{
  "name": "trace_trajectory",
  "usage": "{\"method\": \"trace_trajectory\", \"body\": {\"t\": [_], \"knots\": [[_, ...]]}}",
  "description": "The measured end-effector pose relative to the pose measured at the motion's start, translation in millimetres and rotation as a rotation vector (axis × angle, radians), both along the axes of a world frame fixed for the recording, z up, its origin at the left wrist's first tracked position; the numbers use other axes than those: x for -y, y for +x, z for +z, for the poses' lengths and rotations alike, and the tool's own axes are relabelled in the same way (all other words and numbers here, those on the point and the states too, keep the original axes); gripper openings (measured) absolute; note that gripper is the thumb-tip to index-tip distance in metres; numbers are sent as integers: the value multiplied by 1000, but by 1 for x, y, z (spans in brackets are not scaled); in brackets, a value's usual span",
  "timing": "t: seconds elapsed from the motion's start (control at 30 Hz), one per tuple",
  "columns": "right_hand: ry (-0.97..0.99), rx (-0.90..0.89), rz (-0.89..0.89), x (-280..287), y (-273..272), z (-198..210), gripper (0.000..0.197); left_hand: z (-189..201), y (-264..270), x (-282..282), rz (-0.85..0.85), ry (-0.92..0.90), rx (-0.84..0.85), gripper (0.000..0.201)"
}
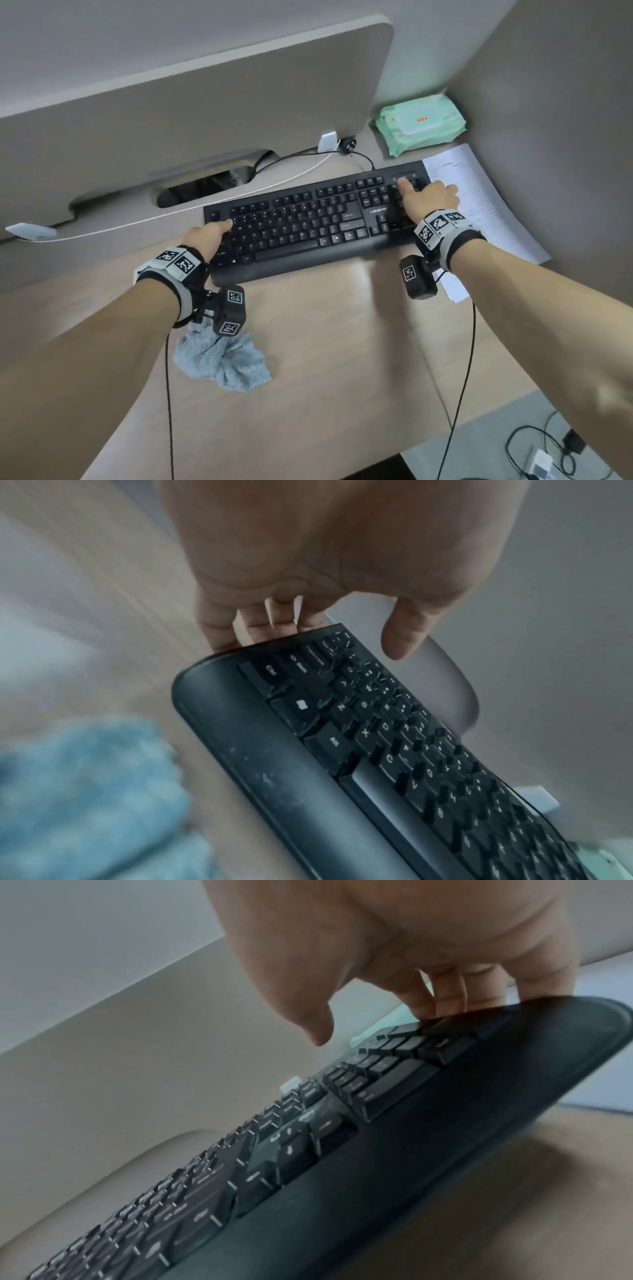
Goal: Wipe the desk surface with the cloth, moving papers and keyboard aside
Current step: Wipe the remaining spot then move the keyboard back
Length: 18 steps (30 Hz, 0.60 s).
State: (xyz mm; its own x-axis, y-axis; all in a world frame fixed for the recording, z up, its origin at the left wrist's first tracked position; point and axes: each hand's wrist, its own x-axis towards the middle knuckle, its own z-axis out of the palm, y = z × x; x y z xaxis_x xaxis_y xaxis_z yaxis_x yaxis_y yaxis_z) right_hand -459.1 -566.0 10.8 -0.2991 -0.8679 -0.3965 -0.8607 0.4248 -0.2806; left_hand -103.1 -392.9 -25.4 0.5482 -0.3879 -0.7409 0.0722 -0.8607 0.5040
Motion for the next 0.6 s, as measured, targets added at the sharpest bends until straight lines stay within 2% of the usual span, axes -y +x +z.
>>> {"method": "trace_trajectory", "body": {"t": [0.07,0.13,0.23,0.3,0.4,0.53,0.6], "knots": [[6,23,41,-14,23,5,81,-9,33,-21,13,18,26,89],[-2,36,92,-31,51,11,81,-1,60,-44,51,23,78,92],[12,22,194,-57,96,19,83,44,78,-81,87,28,159,94],[28,60,247,-76,134,21,83,56,103,-113,142,44,201,91],[57,145,262,-103,189,19,82,56,146,-159,242,65,223,100],[72,115,357,-140,259,15,84,48,206,-213,356,98,216,104],[81,112,382,-155,290,13,84,49,228,-230,386,108,216,96]]}}
